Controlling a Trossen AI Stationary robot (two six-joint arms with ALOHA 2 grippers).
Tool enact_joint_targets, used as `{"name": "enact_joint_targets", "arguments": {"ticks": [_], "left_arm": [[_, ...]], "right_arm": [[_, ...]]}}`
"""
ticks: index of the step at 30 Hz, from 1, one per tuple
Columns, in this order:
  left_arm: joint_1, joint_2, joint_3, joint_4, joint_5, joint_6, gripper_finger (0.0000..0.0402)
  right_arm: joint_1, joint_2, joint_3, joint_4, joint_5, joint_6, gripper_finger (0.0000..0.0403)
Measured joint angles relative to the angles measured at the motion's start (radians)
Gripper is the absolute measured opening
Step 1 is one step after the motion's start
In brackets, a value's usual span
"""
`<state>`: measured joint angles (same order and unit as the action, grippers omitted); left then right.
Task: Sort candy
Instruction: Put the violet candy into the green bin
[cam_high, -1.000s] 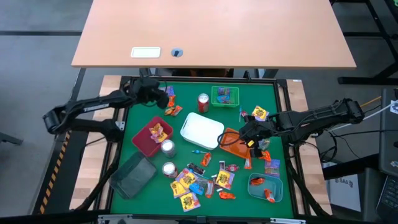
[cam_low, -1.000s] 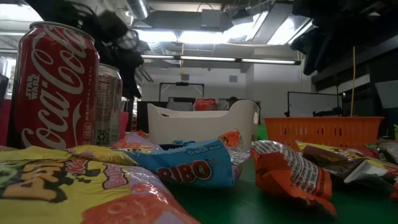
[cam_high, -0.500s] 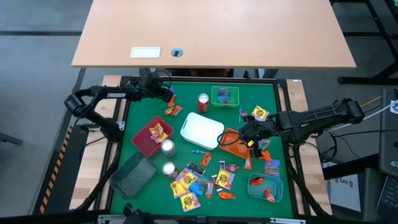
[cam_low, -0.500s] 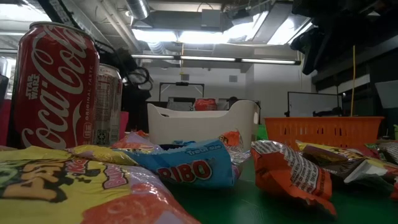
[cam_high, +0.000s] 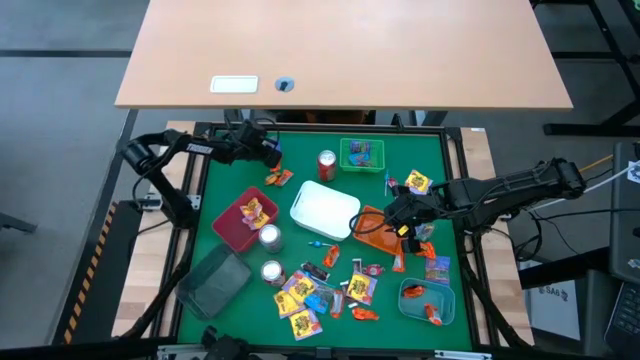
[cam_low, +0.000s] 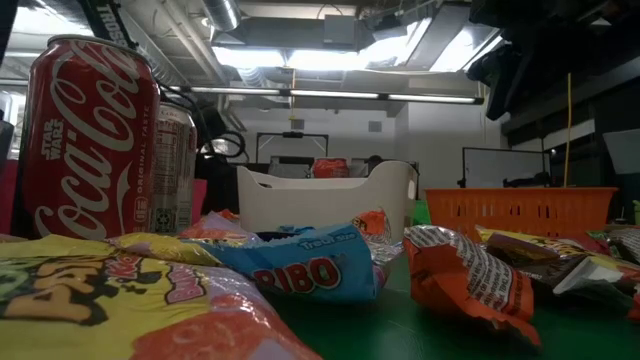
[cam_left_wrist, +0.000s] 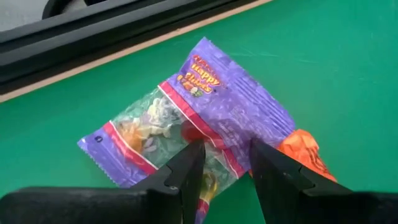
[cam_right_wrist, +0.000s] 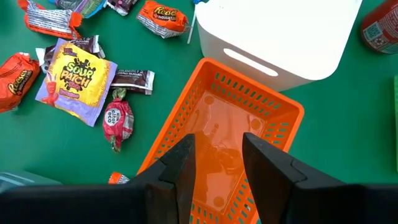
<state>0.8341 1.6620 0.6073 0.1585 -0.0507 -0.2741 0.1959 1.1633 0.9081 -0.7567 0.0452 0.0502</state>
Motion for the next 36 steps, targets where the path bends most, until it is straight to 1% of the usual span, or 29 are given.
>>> {"name": "enact_joint_targets", "arguments": {"ticks": [4, 7, 11, 13, 17, 21, 24, 27, 31, 34, 36], "left_arm": [[0.0, 0.002, -0.001, 0.003, -0.006, 0.0, 0.0109], [0.0, 0.003, -0.002, 0.003, -0.016, -0.003, 0.0077], [0.0, 0.003, -0.002, 0.005, -0.015, -0.007, 0.002], [0.0, 0.004, -0.004, 0.017, -0.009, -0.007, 0.0006], [-0.004, -0.002, -0.006, 0.041, 0.0, -0.007, 0.0002], [-0.004, -0.033, -0.009, 0.041, 0.063, -0.013, 0.0], [-0.005, -0.07, -0.008, 0.054, 0.105, -0.02, 0.0], [-0.005, -0.102, -0.008, 0.061, 0.161, -0.065, 0.0], [-0.014, -0.148, -0.008, 0.099, 0.255, -0.126, 0.0], [-0.042, -0.175, -0.008, 0.153, 0.303, -0.182, 0.0], [-0.074, -0.18, -0.006, 0.214, 0.31, -0.219, 0.0]], "right_arm": [[0.0, 0.0, 0.0, 0.0, 0.0, 0.0, 0.0131], [0.0, 0.0, 0.0, 0.0, 0.0, 0.0, 0.0131], [0.0, 0.0, 0.0, 0.0, 0.0, 0.0, 0.0131], [0.0, 0.0, 0.0, 0.0, 0.004, 0.0, 0.0131], [0.0, 0.0, 0.0, 0.019, 0.076, -0.001, 0.0131], [0.0, 0.0, 0.0, 0.063, 0.198, -0.018, 0.0131], [0.0, 0.0, 0.0, 0.088, 0.259, -0.069, 0.0131], [0.0, 0.0, 0.0, 0.112, 0.277, -0.107, 0.0131], [0.0, 0.0, 0.0, 0.128, 0.277, -0.111, 0.0131], [0.0, 0.0, 0.0, 0.128, 0.277, -0.111, 0.0131], [0.0, 0.0, 0.0, 0.128, 0.287, -0.112, 0.0131]]}}
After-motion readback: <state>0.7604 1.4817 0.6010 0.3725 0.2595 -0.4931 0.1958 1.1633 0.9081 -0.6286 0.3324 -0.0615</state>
